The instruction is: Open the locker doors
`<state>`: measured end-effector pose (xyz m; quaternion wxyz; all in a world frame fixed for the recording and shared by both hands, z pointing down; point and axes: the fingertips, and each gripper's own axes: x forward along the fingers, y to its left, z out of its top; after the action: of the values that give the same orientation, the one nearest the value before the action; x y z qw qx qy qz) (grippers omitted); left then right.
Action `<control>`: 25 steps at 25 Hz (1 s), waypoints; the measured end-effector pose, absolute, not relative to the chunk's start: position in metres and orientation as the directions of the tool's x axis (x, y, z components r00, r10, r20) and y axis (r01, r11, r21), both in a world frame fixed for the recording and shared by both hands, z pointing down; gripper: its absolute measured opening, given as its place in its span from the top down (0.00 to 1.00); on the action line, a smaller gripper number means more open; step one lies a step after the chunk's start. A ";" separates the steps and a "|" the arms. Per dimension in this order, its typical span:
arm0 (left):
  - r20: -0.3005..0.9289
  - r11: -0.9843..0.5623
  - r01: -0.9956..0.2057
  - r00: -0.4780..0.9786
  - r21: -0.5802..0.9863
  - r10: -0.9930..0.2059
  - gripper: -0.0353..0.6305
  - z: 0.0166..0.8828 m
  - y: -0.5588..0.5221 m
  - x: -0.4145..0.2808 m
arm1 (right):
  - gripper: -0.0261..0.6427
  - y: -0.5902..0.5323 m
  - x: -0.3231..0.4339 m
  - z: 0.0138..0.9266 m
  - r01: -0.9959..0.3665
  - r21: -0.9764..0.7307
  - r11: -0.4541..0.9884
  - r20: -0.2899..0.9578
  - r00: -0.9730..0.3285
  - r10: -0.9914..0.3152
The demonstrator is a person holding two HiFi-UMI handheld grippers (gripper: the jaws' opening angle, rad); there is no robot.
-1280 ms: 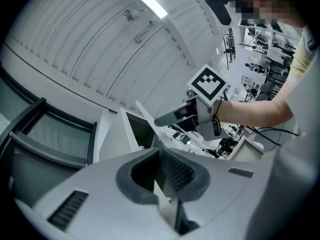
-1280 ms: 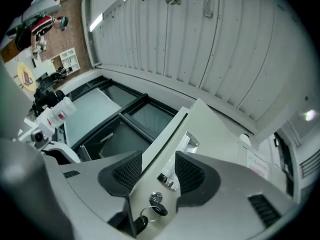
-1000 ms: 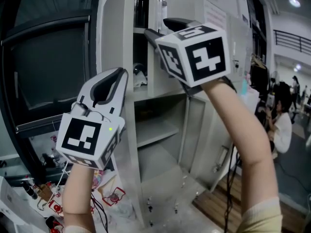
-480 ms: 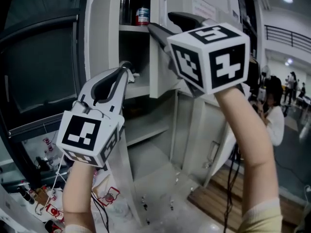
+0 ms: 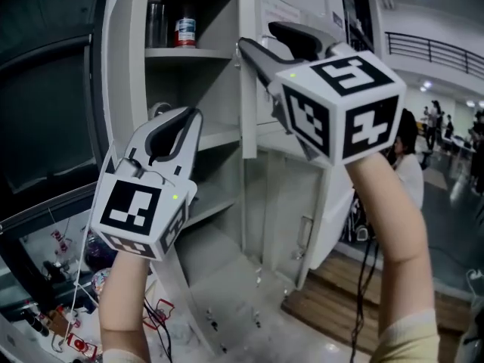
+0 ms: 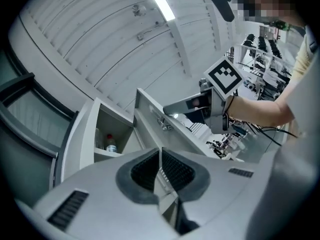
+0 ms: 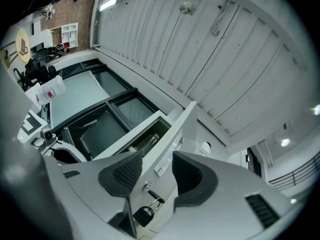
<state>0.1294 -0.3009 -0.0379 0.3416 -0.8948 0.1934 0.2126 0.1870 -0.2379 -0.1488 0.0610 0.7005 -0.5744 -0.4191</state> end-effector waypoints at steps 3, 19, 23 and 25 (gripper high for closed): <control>-0.506 -0.693 -0.469 0.845 -0.548 -0.172 0.94 -0.037 -0.291 0.144 | 0.69 -0.225 0.202 -0.148 -0.748 0.553 -0.367 -0.535 0.019 -0.845; -0.487 -0.717 -0.394 0.869 -0.575 -0.087 0.94 -0.031 -0.263 0.189 | 0.73 -0.182 0.283 -0.143 -0.773 0.434 -0.463 -0.564 0.167 -0.809; -0.479 -0.726 -0.378 0.875 -0.574 -0.077 0.94 -0.029 -0.262 0.199 | 0.76 -0.176 0.305 -0.142 -0.778 0.393 -0.490 -0.569 0.214 -0.794; -0.474 -0.735 -0.369 0.878 -0.569 -0.073 0.94 -0.027 -0.261 0.202 | 0.77 -0.174 0.318 -0.141 -0.778 0.371 -0.506 -0.566 0.242 -0.788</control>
<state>0.2025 -0.2615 -0.0267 0.3428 -0.9062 0.1219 0.2153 0.3182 -0.1735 -0.1405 0.0065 0.7881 -0.4968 -0.3634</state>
